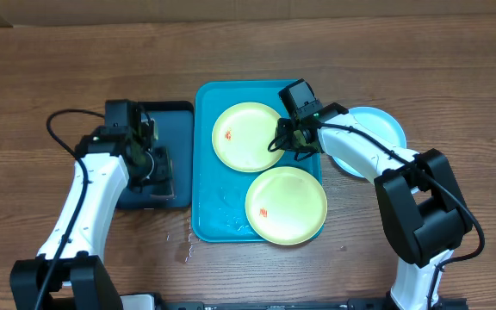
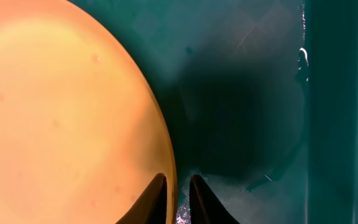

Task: Clean dirty plates on tray and stack at the side
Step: 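Lower the left gripper onto the sponge on the black tray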

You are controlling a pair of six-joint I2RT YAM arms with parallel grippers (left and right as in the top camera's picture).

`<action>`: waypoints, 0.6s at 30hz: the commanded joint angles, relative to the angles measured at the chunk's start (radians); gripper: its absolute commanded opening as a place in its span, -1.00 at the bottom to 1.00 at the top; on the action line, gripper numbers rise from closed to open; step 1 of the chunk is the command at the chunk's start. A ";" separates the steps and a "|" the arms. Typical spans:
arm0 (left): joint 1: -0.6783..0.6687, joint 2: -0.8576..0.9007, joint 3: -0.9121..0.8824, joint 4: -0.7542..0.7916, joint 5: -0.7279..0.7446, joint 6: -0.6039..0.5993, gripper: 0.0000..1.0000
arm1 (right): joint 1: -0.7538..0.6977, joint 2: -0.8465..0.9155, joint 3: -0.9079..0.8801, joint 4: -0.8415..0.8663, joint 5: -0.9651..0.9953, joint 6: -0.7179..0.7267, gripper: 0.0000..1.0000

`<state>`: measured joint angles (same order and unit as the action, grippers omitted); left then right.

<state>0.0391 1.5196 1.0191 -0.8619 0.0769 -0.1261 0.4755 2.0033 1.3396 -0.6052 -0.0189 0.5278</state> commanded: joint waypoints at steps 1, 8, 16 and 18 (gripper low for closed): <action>-0.001 -0.001 -0.064 0.042 -0.006 0.019 -0.03 | -0.003 0.008 -0.006 0.004 0.006 0.007 -0.68; 0.000 -0.001 -0.134 0.127 -0.043 0.026 -0.13 | -0.003 0.008 -0.006 0.000 0.006 0.007 -0.61; -0.001 0.000 -0.134 0.172 -0.044 0.051 -0.18 | -0.003 0.008 -0.006 0.000 0.006 0.007 -0.61; -0.001 0.006 -0.134 0.180 -0.044 0.053 -0.19 | -0.003 0.008 -0.006 0.001 0.006 0.007 -0.61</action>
<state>0.0391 1.5196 0.8875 -0.6899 0.0471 -0.0998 0.4755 2.0033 1.3396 -0.6071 -0.0185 0.5301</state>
